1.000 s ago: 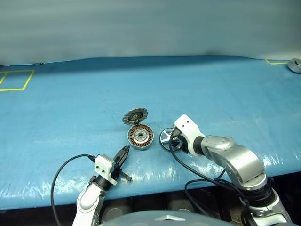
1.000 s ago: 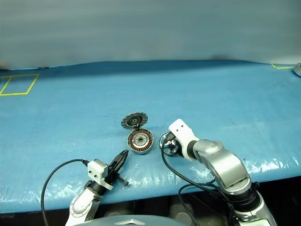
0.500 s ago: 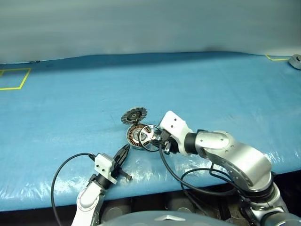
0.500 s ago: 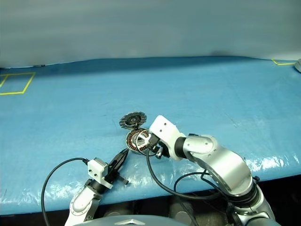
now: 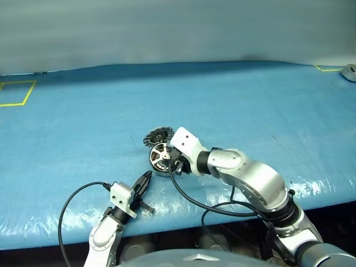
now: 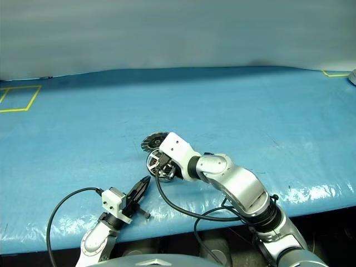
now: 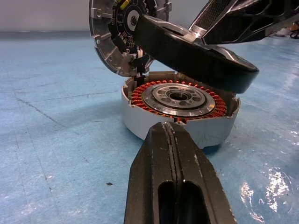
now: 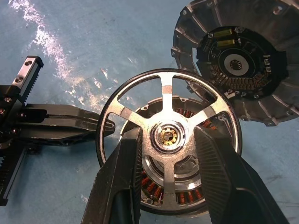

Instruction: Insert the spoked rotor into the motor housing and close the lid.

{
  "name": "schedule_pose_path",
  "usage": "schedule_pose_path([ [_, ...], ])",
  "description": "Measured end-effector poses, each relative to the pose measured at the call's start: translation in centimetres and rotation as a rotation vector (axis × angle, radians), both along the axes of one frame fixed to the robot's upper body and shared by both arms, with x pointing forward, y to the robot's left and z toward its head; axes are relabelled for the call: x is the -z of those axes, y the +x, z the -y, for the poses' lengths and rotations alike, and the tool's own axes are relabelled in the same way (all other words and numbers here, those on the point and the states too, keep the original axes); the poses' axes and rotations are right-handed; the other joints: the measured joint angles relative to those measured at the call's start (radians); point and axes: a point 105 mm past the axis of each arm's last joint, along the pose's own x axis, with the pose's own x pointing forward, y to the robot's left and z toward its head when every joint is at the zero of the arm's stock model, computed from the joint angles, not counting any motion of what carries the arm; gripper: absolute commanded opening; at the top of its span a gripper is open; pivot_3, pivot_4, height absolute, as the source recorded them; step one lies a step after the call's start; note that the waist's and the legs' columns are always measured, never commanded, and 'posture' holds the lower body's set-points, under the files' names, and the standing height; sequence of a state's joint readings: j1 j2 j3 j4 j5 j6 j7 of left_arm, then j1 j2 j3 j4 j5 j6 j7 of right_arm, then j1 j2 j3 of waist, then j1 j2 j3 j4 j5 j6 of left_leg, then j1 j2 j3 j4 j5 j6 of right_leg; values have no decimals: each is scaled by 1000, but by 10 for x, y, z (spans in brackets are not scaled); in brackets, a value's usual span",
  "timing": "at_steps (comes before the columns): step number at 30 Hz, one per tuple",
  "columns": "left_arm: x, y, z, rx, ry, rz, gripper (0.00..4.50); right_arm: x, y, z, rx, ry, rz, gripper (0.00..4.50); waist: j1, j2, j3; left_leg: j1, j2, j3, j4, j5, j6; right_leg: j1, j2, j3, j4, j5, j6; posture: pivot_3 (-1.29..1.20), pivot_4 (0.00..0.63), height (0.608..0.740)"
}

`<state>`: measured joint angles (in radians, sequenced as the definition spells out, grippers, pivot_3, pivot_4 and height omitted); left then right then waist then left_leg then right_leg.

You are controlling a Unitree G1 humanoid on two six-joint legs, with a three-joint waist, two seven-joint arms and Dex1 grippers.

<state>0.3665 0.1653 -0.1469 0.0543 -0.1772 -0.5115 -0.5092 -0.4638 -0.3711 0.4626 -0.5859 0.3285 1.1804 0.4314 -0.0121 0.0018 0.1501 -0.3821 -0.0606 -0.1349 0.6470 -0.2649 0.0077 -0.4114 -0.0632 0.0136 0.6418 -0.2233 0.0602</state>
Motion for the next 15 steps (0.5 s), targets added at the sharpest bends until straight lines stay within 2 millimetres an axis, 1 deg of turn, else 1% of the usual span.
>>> schedule_pose_path([
  [11,1,0,0,-1,-2,-2,0,11,6,2,13,-18,-19,1318,0,0,0,0,0,0,0,0,0,0,0,0,0,0,0,0,150,740],
  [15,1,0,0,-4,-3,-4,0,12,6,3,15,-21,-19,1318,0,0,0,0,0,0,0,0,0,0,0,0,0,0,0,0,150,740],
])
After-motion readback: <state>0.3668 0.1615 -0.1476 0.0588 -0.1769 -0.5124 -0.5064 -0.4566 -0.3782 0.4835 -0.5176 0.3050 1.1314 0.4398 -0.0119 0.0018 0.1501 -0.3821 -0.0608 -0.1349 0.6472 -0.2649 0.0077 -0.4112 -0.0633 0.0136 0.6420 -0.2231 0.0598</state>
